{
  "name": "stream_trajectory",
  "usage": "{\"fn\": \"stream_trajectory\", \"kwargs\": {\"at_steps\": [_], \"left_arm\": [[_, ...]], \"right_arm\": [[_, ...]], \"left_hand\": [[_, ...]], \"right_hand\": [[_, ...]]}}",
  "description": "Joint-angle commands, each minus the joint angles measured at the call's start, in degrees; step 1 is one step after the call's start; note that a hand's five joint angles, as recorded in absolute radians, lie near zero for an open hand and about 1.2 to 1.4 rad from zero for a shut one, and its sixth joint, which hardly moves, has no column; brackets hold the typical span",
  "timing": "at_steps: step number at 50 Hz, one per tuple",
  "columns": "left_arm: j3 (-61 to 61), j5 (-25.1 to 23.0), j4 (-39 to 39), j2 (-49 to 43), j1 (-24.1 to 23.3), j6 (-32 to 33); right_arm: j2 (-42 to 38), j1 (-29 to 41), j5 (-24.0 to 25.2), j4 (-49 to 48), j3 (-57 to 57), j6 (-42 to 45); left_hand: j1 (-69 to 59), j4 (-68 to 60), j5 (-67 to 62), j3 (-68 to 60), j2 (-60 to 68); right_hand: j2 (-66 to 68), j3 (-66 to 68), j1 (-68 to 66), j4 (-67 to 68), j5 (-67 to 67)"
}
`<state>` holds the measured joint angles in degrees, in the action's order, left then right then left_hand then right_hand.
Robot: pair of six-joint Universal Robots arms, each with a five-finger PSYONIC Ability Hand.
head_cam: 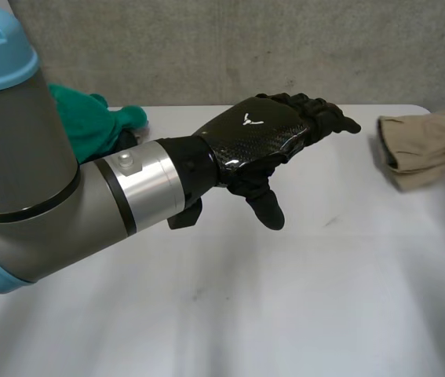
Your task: Fold the laundry.
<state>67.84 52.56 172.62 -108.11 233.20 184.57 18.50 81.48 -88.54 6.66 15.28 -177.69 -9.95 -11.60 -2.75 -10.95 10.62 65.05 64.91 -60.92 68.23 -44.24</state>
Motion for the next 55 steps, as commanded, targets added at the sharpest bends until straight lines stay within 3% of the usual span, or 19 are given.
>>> {"fn": "stream_trajectory", "kwargs": {"at_steps": [1, 8, 14, 21, 22, 26, 29, 33, 40, 43, 45, 48, 52, 55], "left_arm": [[0.01, 0.17, 0.0, -0.52, -0.38, 0.09], [-0.96, 1.48, 0.0, -0.61, -0.29, 0.0], [-2.01, 8.24, 1.23, -0.35, 0.06, -0.26], [-4.82, 25.11, 7.46, 0.09, 2.43, -0.52], [-5.87, 30.18, 8.95, -0.08, 4.61, -0.26], [-8.34, 36.64, 10.11, -1.66, 10.33, 0.44], [-10.35, 36.73, 10.11, -6.04, 16.9, 2.8], [-12.82, 36.73, 10.28, -12.64, 22.99, 9.83], [-17.55, 36.64, 12.21, -27.21, 27.22, 23.18], [-19.58, 36.64, 13.79, -32.06, 28.27, 25.75], [-21.61, 36.64, 14.24, -35.5, 28.89, 27.51], [-23.1, 37.61, 14.5, -36.47, 28.72, 27.96], [-22.58, 39.72, 14.94, -32.18, 27.4, 25.32], [-20.3, 40.34, 15.03, -23.14, 24.68, 20.06]], "right_arm": [[-7.34, -1.67, 2.75, 2.13, -9.04, 0.42], [-3.75, -1.85, 1.7, 2.92, -7.64, 2.26], [5.83, -1.76, 2.84, 1.96, -0.27, 5.95], [21.9, -1.24, 8.37, -8.67, 20.72, 7.1], [24.71, -1.15, 8.99, -10.42, 24.58, 7.27], [39.83, 1.22, 12.42, -21.14, 43.48, 8.76], [47.12, 5.25, 15.13, -27.37, 55.5, 11.56], [54.08, 10.53, 17.34, -28.81, 67.58, 16.93], [61.73, 17.21, 17.96, -27.57, 83.66, 23.87], [62.09, 18.27, 17.7, -27.49, 86.49, 24.5], [62.18, 18.54, 17.43, -27.49, 88.16, 24.68], [62.44, 18.37, 17.35, -27.49, 89.13, 24.68], [63.58, 17.84, 17.26, -27.49, 89.66, 24.76], [63.94, 17.84, 17.26, -27.49, 89.66, 24.68]], "left_hand": [[-0.6, 1.05, 2.2, 0.4, -0.07], [-0.93, 0.72, 1.87, 0.07, 0.27], [-1.44, 0.21, 1.36, -0.44, 0.77], [-0.77, 0.88, 2.03, 0.23, 0.1], [-0.6, 1.05, 2.2, 0.4, -0.07], [-0.26, 1.39, 2.53, 0.74, -0.4], [-0.43, 1.22, 2.37, 0.57, -0.24], [-0.6, 1.05, 2.2, 0.4, -0.07], [-0.94, 0.72, 1.86, 0.07, 0.27], [-1.94, -0.29, 0.86, -0.94, 1.27], [-9.3, -7.65, -6.5, -8.3, 8.63], [-67.19, -65.54, -64.39, -66.19, 66.52], [-70.05, -68.4, -67.25, -69.05, 69.38], [-70.05, -68.4, -67.25, -69.05, 69.38]], "right_hand": [[-55.05, -54.91, 50.92, -58.23, 44.24], [-55.05, -54.91, 50.92, -58.23, 44.24], [-55.05, -54.91, 50.92, -58.23, 44.24], [-55.05, -54.91, 50.92, -58.23, 44.24], [-55.05, -54.91, 50.92, -58.23, 44.24], [-55.05, -54.91, 50.92, -58.23, 44.24], [-55.05, -54.91, 50.92, -58.23, 44.24], [-55.05, -54.91, 50.92, -58.23, 44.24], [-55.05, -54.91, 50.92, -58.23, 44.24], [-55.05, -54.91, 50.92, -58.23, 44.24], [-55.05, -54.91, 50.92, -58.23, 44.24], [-55.05, -54.91, 50.92, -58.23, 44.24], [-55.05, -54.91, 50.92, -58.23, 44.24], [-55.05, -54.91, 50.92, -58.23, 44.24]]}}
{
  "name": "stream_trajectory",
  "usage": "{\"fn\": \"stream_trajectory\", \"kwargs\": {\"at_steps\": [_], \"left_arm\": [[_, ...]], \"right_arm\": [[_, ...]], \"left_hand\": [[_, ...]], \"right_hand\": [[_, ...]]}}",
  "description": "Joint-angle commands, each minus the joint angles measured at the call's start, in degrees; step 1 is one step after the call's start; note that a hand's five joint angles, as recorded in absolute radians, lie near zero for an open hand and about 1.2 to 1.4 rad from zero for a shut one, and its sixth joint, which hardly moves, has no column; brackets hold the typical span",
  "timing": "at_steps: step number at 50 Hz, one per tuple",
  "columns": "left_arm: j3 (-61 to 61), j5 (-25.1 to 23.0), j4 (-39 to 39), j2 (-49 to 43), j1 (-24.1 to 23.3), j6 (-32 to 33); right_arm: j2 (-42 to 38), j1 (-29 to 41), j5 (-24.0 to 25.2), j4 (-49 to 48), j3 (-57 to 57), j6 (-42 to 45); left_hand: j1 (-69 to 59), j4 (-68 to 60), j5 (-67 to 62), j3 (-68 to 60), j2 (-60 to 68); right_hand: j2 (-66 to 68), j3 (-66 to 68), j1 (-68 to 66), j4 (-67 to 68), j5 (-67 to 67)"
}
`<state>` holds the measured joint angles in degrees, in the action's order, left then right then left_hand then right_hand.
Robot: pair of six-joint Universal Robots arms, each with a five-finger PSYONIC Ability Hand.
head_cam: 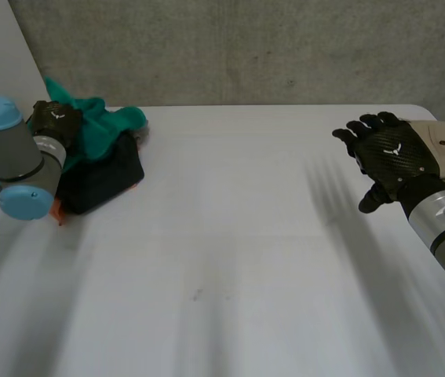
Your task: Fold the laundry.
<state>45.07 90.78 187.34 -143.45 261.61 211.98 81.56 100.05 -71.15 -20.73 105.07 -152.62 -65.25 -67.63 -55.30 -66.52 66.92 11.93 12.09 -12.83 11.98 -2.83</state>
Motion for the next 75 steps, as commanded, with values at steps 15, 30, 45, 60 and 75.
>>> {"fn": "stream_trajectory", "kwargs": {"at_steps": [15, 30, 45, 60, 75], "left_arm": [[14.95, -6.84, -1.37, 36.57, -21.84, -24.15], [22.96, -3.77, -10.06, 21.47, -23.34, -26.18], [32.79, 7.48, -14.91, 34.36, -22.72, -26.7], [58.36, 7.39, 4.06, 45.99, -32.03, -25.39], [52.24, 5.2, 14.72, 25.08, -35.55, -5.54]], "right_arm": [[1.41, -2.14, -3.38, -0.01, -1.19, -0.92], [-0.08, -2.67, -3.73, 2.18, -1.36, -1.01], [-12.2, 1.8, -3.29, 21.24, -19.27, -1.54], [-37.94, 12.69, -0.22, 37.58, -55.92, -2.24], [-45.96, 18.51, 0.4, 43.23, -57.7, -11.99]], "left_hand": [[-14.75, -12.37, -14.7, -13.48, 13.08], [-0.72, 1.66, -0.68, 0.54, -0.95], [50.16, 52.54, 50.21, 51.43, -51.83], [42.76, 45.14, 42.81, 44.03, -44.43], [43.95, 46.33, 43.99, 45.21, -45.62]], "right_hand": [[-1.93, -2.09, 2.83, -1.98, 2.83], [-1.93, -2.09, 2.83, -1.98, 2.83], [-1.93, -2.09, 2.83, -1.98, 2.83], [-1.93, -2.09, 2.83, -1.98, 2.83], [10.36, 10.2, -9.45, 10.3, -9.45]]}}
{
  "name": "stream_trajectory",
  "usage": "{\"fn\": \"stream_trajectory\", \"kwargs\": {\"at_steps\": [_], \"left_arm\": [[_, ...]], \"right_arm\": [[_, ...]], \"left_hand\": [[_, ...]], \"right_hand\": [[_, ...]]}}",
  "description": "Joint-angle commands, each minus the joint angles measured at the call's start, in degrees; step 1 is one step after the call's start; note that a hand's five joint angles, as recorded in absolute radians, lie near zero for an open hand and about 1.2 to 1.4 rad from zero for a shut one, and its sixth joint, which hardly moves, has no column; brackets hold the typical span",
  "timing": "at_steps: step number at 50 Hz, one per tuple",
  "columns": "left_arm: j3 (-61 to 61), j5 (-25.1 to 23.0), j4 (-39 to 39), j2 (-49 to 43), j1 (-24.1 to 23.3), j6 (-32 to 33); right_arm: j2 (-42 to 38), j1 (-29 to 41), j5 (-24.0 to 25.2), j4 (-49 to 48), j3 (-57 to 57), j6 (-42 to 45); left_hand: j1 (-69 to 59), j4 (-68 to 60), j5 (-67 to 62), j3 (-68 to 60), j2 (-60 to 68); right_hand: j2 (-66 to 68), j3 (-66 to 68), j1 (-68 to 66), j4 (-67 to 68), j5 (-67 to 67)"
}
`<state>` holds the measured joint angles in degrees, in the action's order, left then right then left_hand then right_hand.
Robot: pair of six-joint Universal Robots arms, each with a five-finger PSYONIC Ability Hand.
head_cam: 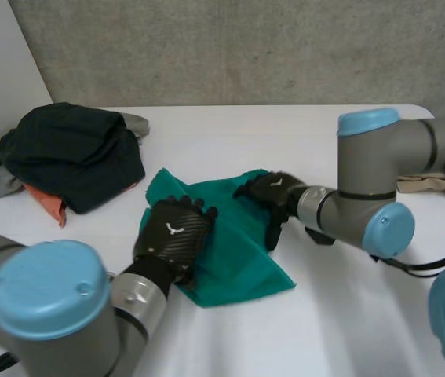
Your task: Fold the laundry.
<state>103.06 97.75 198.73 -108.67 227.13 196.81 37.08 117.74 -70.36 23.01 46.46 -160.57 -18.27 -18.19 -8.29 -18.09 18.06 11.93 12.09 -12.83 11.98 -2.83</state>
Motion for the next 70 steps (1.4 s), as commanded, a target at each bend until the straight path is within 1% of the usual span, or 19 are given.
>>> {"fn": "stream_trajectory", "kwargs": {"at_steps": [1, 3, 4, 5, 6, 7, 15, 18, 22, 27, 33, 41, 45, 49, 54, 56, 60, 64, 70], "left_arm": [[-6.46, -2.13, 3.33, -10.85, -1.08, 10.43], [-7.87, -2.74, 3.33, -13.05, -0.99, 12.1], [-9.27, -2.83, 3.5, -14.89, -0.9, 13.15], [-10.07, -2.83, 3.59, -15.69, -0.9, 13.42], [-10.86, -2.75, 3.59, -16.31, -0.9, 13.43], [-11.56, -2.66, 3.59, -16.66, -0.82, 13.43], [-19.12, -2.39, 4.12, -12.29, 1.46, 13.34], [-25.6, -2.65, 6.04, -6.14, 6.72, 13.25], [-34.65, -3.09, 7.63, -3.93, 12.09, 13.43], [-41.97, -4.06, 7.55, -3.48, 13.6, 13.16], [-40.75, -6.52, 6.67, -3.3, 14.65, 10.88], [-23.64, -11.35, 5.18, -3.74, 15.62, 8.94], [-15.03, -13.2, 5.18, -4.18, 16.58, 9.29], [-8.69, -13.99, 5.09, -4.97, 15.89, 9.73], [-4.19, -13.64, 4.3, -4.01, 14.74, 10.0], [-3.57, -13.21, 3.42, -3.66, 13.95, 9.91], [-3.04, -12.5, -0.88, 1.25, 13.51, 9.12], [-3.13, -10.13, -5.1, 5.83, 13.6, 5.53], [-2.96, -6.26, -6.78, 9.44, 13.07, -13.79]], "right_arm": [[-1.49, 0.83, -0.48, -0.77, 0.82, -4.22], [-1.66, 0.83, -0.48, -1.39, 0.82, -4.4], [-1.66, 0.83, -0.74, -2.35, 0.82, -4.4], [-1.58, 0.83, -0.92, -2.88, 0.73, -4.49], [-1.49, 0.83, -1.01, -3.41, 0.73, -4.49], [-1.32, 0.74, -1.09, -4.02, 0.73, -4.57], [6.06, 0.12, -5.84, -10.52, 0.29, -5.45], [12.37, -0.4, -8.81, -18.05, -0.32, -4.93], [18.79, -1.89, -11.81, -28.33, -0.41, -5.1], [23.29, -4.35, -13.84, -37.5, -0.24, -5.19], [24.26, -7.69, -13.22, -33.13, 0.12, -5.1], [23.56, -11.12, -8.49, -18.63, 5.64, -4.31], [20.32, -11.48, -4.44, -13.62, 13.1, 0.24], [16.8, -11.39, -4.43, -11.33, 19.34, 6.47], [15.47, -11.83, -5.31, -11.41, 23.84, 9.49], [15.56, -11.92, -5.49, -11.58, 24.72, 9.49], [15.91, -12.53, -5.4, -11.85, 28.06, 10.1], [18.01, -12.89, -4.96, -13.69, 31.93, 10.1], [23.73, -12.88, -4.52, -16.59, 38.52, 10.19]], "left_hand": [[-4.38, -4.46, -4.36, -4.56, 4.58], [-11.41, -11.49, -11.39, -11.59, 11.62], [-26.78, -26.86, -26.76, -26.96, 26.98], [-37.76, -37.83, -37.74, -37.93, 37.96], [-49.86, -49.93, -49.84, -50.03, 50.06], [-61.61, -61.69, -61.59, -61.79, 61.82], [-61.73, -61.81, -61.71, -61.91, 61.94], [-61.73, -61.81, -61.71, -61.91, 61.94], [-61.73, -61.81, -61.71, -61.91, 61.94], [-61.73, -61.81, -61.71, -61.91, 61.94], [-61.73, -61.81, -61.71, -61.91, 61.94], [-61.73, -61.81, -61.71, -61.91, 61.94], [-61.73, -61.81, -61.71, -61.91, 61.94], [-61.73, -61.81, -61.71, -61.91, 61.94], [-26.31, -26.39, -26.29, -26.49, 26.51], [-20.06, -20.14, -20.04, -20.24, 20.27], [-18.02, -18.1, -18.0, -18.2, 18.23], [-15.49, -15.57, -15.47, -15.67, 15.7], [-15.66, -15.74, -15.64, -15.84, 15.87]], "right_hand": [[16.26, 16.11, -15.36, 16.21, -15.36], [29.54, 29.38, -28.63, 29.48, -28.64], [48.09, 47.94, -47.19, 48.04, -47.19], [57.77, 57.62, -56.87, 57.72, -56.87], [67.03, 66.87, -66.13, 66.97, -66.13], [68.06, 67.9, -67.16, 68.0, -67.16], [68.07, 67.91, -67.17, 68.02, -67.17], [68.07, 67.91, -67.17, 68.02, -67.17], [68.07, 67.91, -67.17, 68.02, -67.17], [68.07, 67.91, -67.17, 68.02, -67.17], [68.07, 67.91, -67.17, 68.02, -67.17], [68.07, 67.91, -67.17, 68.02, -67.17], [68.07, 67.91, -67.17, 68.02, -67.17], [68.07, 67.91, -67.17, 68.02, -67.17], [68.07, 67.91, -67.17, 68.02, -67.17], [68.07, 67.91, -67.17, 68.02, -67.17], [68.07, 67.91, -67.17, 68.02, -67.17], [68.07, 67.91, -67.17, 68.02, -67.17], [68.07, 67.91, -67.17, 68.02, -67.17]]}}
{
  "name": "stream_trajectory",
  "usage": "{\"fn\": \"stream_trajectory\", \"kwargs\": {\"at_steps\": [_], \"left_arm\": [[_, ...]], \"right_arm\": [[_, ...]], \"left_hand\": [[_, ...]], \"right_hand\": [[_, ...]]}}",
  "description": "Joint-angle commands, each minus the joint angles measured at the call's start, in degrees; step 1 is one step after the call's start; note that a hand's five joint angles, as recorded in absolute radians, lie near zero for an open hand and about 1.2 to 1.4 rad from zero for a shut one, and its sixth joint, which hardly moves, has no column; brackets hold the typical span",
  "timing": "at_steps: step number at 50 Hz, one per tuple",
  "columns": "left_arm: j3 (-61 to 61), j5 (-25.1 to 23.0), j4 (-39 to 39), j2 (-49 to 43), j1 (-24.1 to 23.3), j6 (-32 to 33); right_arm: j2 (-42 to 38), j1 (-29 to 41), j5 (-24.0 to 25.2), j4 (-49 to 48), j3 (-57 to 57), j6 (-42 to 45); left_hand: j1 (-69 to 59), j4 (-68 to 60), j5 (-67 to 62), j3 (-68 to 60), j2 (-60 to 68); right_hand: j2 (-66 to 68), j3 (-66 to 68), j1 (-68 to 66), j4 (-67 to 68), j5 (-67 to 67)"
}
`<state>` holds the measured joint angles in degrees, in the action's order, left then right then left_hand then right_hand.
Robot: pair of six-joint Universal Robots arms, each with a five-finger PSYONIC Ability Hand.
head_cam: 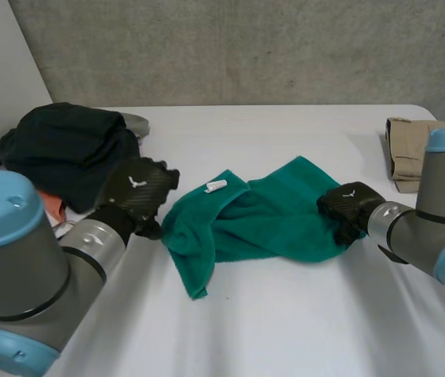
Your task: Fold the laundry.
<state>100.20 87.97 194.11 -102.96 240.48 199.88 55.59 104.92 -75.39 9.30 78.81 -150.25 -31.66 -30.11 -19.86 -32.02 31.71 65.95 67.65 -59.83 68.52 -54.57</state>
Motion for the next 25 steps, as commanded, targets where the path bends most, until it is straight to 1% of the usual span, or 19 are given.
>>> {"fn": "stream_trajectory", "kwargs": {"at_steps": [1, 3, 4, 7, 8, 9, 10, 12, 16, 17, 20, 21, 25], "left_arm": [[0.08, 3.69, -2.5, 3.3, -0.45, -21.77], [0.17, 3.7, -3.12, 2.86, -0.89, -25.84], [-0.01, 3.61, -3.64, 1.64, -1.42, -28.99], [-1.23, 3.7, -4.53, -2.84, -2.56, -32.18], [-2.54, 3.87, -4.96, -6.16, -3.7, -33.49], [-2.56, 3.87, -4.97, -6.2, -3.71, -33.51], [-4.99, 4.31, -5.4, -10.29, -5.8, -34.38], [-6.51, 5.27, -5.5, -12.69, -6.52, -34.73], [-10.2, 9.66, -5.58, -17.96, -7.31, -34.91], [-11.86, 11.67, -5.67, -19.89, -7.75, -34.91], [-13.89, 14.67, -5.58, -22.1, -8.98, -35.0], [-15.03, 16.25, -5.41, -23.06, -10.02, -35.0], [-17.14, 18.98, -5.14, -25.35, -11.0, -35.87]], "right_arm": [[5.67, -0.06, 0.6, -3.41, 7.49, -0.13], [5.93, -0.06, 0.6, -3.85, 8.99, -0.13], [6.02, -0.06, 0.51, -4.12, 9.87, -0.13], [7.43, -0.06, 0.51, -5.61, 12.86, -0.13], [8.21, -0.06, 0.42, -6.74, 14.43, -0.04], [8.57, -0.06, 0.42, -7.36, 15.23, -0.04], [9.18, 0.02, 0.42, -8.33, 16.63, 0.04], [9.97, 0.02, 0.51, -8.95, 17.95, 0.05], [12.26, 0.11, 0.77, -9.22, 20.5, 0.13], [12.96, 0.11, 0.77, -9.22, 21.38, 0.31], [14.19, 0.11, 0.86, -9.3, 23.05, 1.1], [14.89, 0.03, 0.78, -9.3, 24.1, 1.88], [16.21, -0.06, 0.95, -9.48, 26.65, 3.82]], "left_hand": [[-1.94, -3.49, -3.74, -1.58, 1.89], [-1.94, -3.48, -3.73, -1.58, 1.89], [-1.77, -3.32, -3.57, -1.41, 1.72], [-0.6, -2.14, -2.39, -0.24, 0.55], [-0.43, -1.97, -2.22, -0.07, 0.37], [-0.43, -1.97, -2.22, -0.07, 0.37], [-0.43, -1.97, -2.22, -0.07, 0.37], [-0.43, -1.97, -2.22, -0.07, 0.37], [-0.43, -1.97, -2.22, -0.07, 0.37], [-0.26, -1.8, -2.05, 0.1, 0.21], [-0.26, -1.8, -2.05, 0.1, 0.2], [-0.26, -1.8, -2.05, 0.1, 0.2], [-0.26, -1.8, -2.05, 0.1, 0.2]], "right_hand": [[14.05, 12.35, -20.17, 11.48, -15.43], [14.05, 12.35, -20.17, 11.48, -15.43], [14.05, 12.35, -20.17, 11.48, -15.43], [14.05, 12.35, -20.17, 11.48, -15.43], [14.05, 12.35, -20.17, 11.48, -15.43], [14.05, 12.35, -20.17, 11.48, -15.43], [14.05, 12.35, -20.17, 11.48, -15.43], [14.05, 12.35, -20.17, 11.48, -15.43], [14.05, 12.35, -20.17, 11.48, -15.43], [14.05, 12.35, -20.17, 11.48, -15.43], [14.05, 12.35, -20.17, 11.48, -15.43], [14.05, 12.35, -20.17, 11.48, -15.43], [14.05, 12.35, -20.17, 11.48, -15.43]]}}
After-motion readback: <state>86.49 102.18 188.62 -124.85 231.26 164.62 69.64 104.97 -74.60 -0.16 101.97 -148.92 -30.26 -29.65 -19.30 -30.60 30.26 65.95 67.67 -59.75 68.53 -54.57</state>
